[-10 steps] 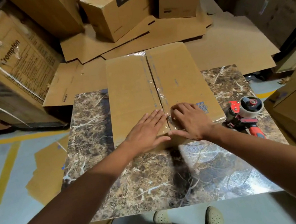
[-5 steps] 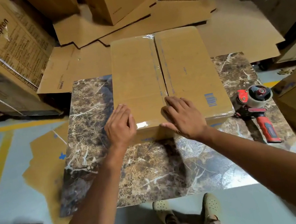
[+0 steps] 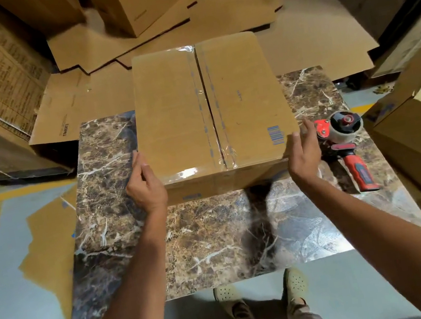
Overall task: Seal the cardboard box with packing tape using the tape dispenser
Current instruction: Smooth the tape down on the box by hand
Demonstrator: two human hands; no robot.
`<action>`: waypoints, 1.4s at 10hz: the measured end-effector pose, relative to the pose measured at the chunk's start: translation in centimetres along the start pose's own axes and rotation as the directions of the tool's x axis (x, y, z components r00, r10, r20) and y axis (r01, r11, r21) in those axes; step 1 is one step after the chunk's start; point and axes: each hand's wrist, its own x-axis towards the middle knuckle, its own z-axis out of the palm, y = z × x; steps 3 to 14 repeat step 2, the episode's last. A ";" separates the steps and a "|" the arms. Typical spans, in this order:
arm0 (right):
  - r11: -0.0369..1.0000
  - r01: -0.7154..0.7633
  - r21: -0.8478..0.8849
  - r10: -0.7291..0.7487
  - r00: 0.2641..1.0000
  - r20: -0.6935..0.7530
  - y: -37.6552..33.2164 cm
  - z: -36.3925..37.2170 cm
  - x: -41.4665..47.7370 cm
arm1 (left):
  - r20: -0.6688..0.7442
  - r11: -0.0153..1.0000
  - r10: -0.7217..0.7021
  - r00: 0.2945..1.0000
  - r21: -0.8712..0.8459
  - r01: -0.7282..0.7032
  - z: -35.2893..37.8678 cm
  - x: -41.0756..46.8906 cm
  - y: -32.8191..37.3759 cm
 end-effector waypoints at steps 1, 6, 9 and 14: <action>0.956 -0.261 0.135 0.269 0.962 -0.041 -1.6 0.3 0.6 | -0.033 0.966 -0.233 0.972 -0.126 0.227 0.1 0.0 1.3; 0.980 -0.194 -0.038 0.197 0.978 0.075 -1.8 -1.0 0.2 | 0.037 0.952 -0.306 0.951 0.031 0.305 -0.6 -0.4 2.3; 0.980 -0.194 -0.038 0.197 0.978 0.075 -1.8 -1.0 0.2 | 0.037 0.952 -0.306 0.951 0.031 0.305 -0.6 -0.4 2.3; 0.980 -0.194 -0.038 0.197 0.978 0.075 -1.8 -1.0 0.2 | 0.037 0.952 -0.306 0.951 0.031 0.305 -0.6 -0.4 2.3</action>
